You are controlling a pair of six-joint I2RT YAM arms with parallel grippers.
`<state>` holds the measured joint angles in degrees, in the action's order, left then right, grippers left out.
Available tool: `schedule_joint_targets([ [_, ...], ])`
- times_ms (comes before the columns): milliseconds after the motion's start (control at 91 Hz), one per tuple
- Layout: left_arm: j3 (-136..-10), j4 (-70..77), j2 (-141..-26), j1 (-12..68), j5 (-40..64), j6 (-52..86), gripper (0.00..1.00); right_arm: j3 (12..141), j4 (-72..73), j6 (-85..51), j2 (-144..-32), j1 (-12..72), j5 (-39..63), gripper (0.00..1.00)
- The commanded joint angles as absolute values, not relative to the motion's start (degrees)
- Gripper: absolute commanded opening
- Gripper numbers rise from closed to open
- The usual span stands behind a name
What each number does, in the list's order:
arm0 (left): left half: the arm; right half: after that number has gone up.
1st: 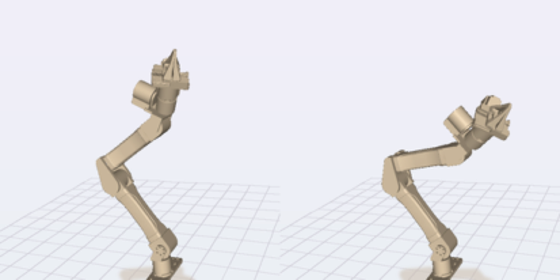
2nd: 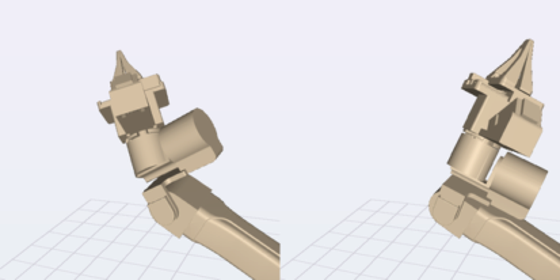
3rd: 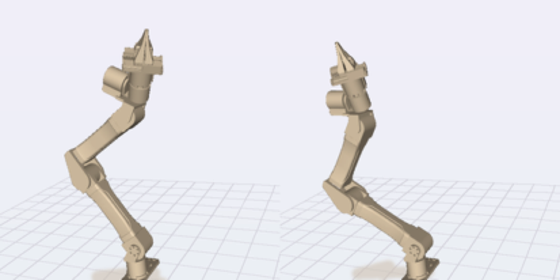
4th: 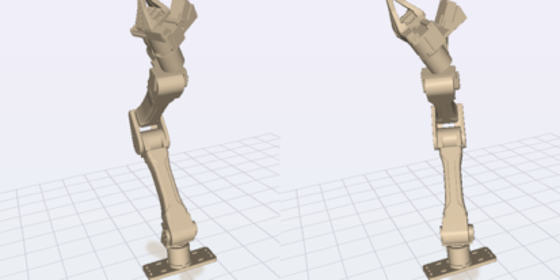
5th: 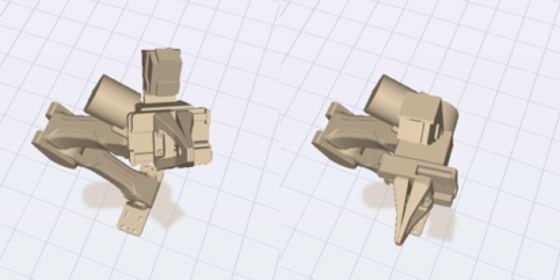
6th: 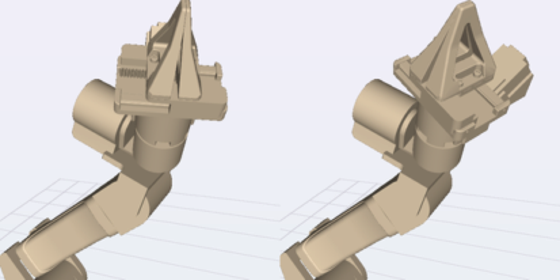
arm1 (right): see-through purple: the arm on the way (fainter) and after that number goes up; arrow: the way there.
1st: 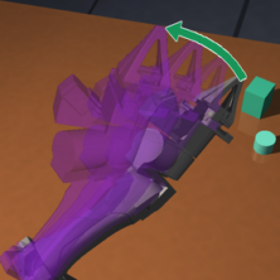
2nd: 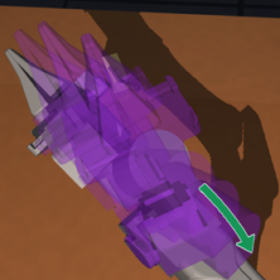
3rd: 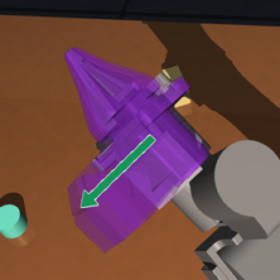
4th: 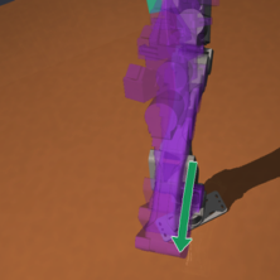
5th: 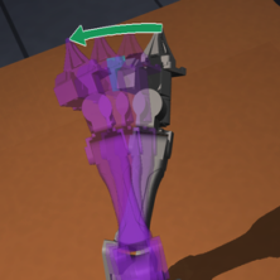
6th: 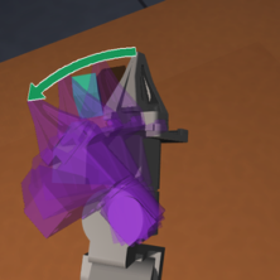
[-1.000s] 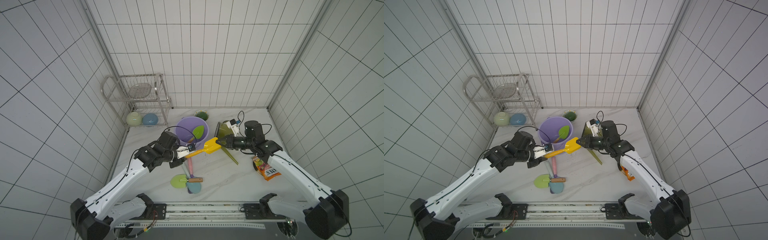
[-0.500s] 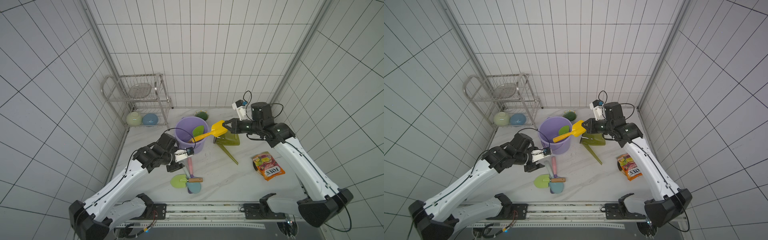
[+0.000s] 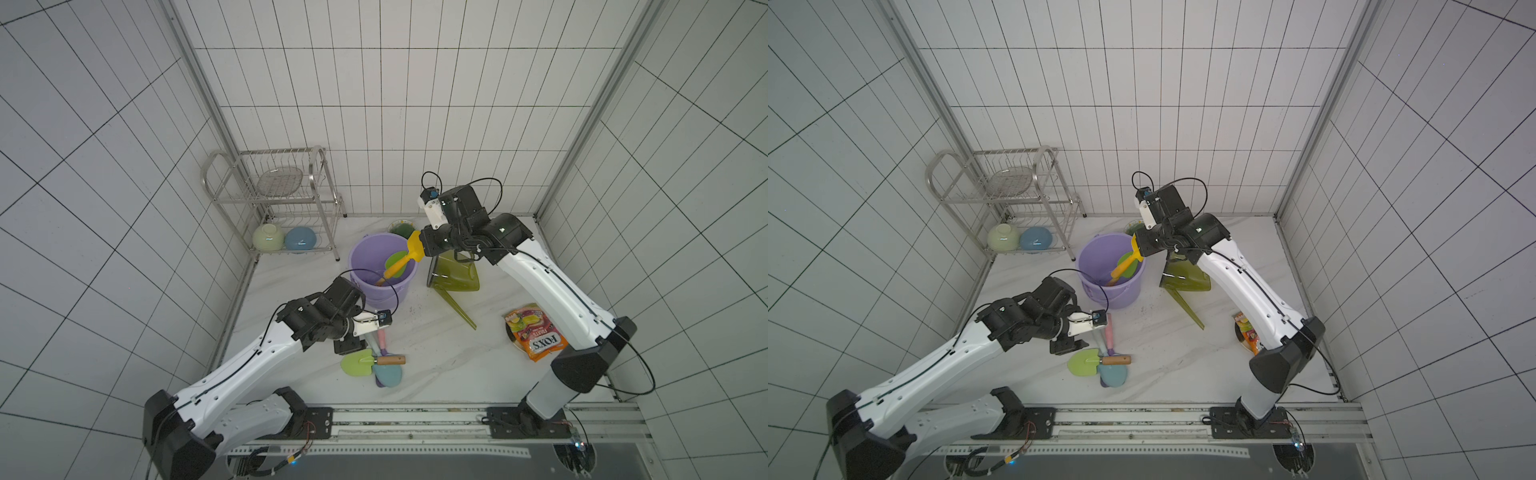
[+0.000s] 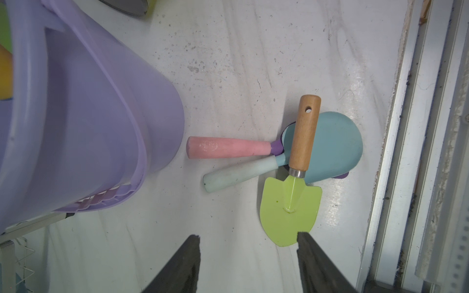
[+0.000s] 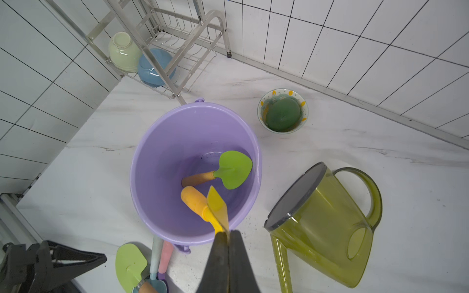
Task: Organize the gardening tools
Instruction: Place the gardening tool in the container.
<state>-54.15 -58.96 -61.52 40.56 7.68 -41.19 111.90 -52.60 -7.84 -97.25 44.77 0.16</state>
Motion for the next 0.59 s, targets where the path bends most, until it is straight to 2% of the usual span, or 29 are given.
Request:
schedule_joint_targets([
  [0,-53.64,-58.44,-62.24,41.36,5.5,-41.04,0.62,114.89,-54.57,-5.57,-100.39,46.09,-1.9,0.0],
  [583,-52.59,-57.46,-64.16,43.43,3.58,-40.15,0.61,114.85,-51.14,-6.75,-112.25,49.31,1.43,0.0],
])
